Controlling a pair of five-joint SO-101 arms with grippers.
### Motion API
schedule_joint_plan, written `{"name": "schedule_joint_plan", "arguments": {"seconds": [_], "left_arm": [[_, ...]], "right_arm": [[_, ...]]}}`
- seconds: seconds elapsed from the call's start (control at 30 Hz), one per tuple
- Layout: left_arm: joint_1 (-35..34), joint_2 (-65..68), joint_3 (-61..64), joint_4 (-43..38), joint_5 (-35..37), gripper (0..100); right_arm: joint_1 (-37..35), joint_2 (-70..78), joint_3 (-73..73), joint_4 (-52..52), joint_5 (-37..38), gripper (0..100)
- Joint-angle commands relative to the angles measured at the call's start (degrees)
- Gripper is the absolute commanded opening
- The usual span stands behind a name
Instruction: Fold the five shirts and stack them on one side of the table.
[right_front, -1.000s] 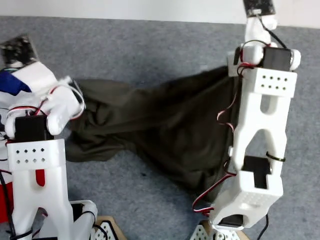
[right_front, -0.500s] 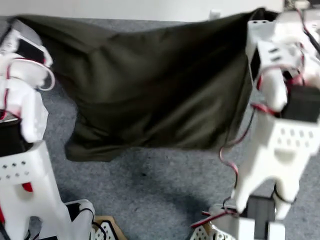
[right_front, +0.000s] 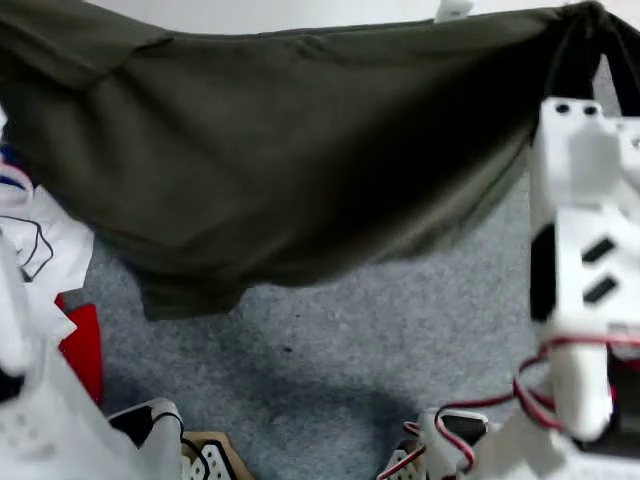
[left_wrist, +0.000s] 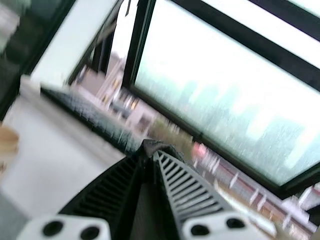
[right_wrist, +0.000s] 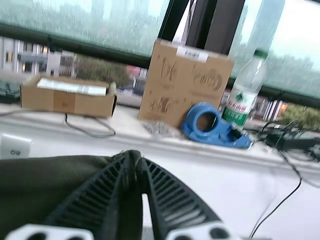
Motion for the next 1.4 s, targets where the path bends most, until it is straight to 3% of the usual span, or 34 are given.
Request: {"name": "schedule_joint_plan", "arguments": {"seconds": [0.0, 0.23, 0.5, 0.9, 1.17, 1.37], "left_arm": [[-1.1, -4.8, -2.4, -1.2, 0.6, 1], [-1.1, -7.7, -2.3, -1.2, 0.6, 1], [-0.7, 4.2, 1.6, -2.7, 0.6, 1], [4.0, 35.2, 1.6, -15.7, 0.2, 1], [5.0, 48.7, 1.5, -25.2, 0.2, 1], [6.5, 54.9, 1.6, -26.4, 0.1, 1]], "right_arm": [[0.5, -2.9, -1.8, -1.7, 0.9, 0.7], [0.5, -3.6, -1.0, -1.2, 1.8, 0.7], [0.5, 2.9, 8.0, -3.6, 1.6, 0.7], [-1.5, 20.4, 21.2, -21.3, 1.5, 0.7], [-4.2, 36.5, 21.5, -34.7, 1.5, 0.7], [-4.3, 44.8, 21.6, -40.8, 1.5, 0.7]]}}
